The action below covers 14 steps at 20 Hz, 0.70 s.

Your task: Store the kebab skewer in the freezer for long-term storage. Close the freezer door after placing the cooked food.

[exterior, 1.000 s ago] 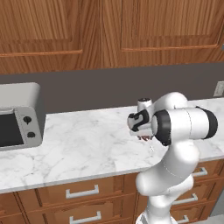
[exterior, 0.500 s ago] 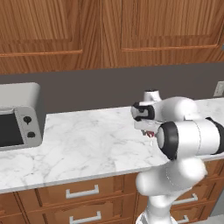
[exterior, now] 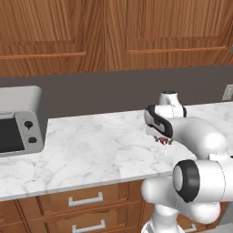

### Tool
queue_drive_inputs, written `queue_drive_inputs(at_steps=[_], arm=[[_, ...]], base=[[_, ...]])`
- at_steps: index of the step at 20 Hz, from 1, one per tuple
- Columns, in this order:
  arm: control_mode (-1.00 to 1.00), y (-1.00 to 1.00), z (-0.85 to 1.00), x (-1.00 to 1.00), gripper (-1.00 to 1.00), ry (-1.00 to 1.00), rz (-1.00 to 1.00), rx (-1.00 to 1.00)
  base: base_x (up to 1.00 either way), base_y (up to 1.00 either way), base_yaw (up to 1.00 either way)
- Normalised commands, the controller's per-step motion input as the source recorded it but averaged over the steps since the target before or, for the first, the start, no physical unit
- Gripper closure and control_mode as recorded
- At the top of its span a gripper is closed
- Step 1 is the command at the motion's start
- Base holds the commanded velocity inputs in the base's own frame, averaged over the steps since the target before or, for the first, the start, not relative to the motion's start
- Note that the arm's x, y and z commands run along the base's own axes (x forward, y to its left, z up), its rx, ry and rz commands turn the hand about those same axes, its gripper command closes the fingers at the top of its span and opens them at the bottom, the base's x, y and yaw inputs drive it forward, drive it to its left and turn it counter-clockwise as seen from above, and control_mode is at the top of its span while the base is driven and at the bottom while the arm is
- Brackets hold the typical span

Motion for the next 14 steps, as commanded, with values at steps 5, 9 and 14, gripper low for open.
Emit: queue_drive_inputs(at_steps=[5,9,14], arm=[[-1.0,0.0,0.62,-0.51,1.0,-0.06,-0.07,0.09],[-1.0,0.04,0.22,-0.28,1.0,0.0,-0.24,0.04],[-1.0,0.03,0.1,-0.4,1.0,0.0,-0.24,0.03]], base=[[0.0,0.0,0.0],[0.0,0.0,0.0],[0.0,0.0,0.0]])
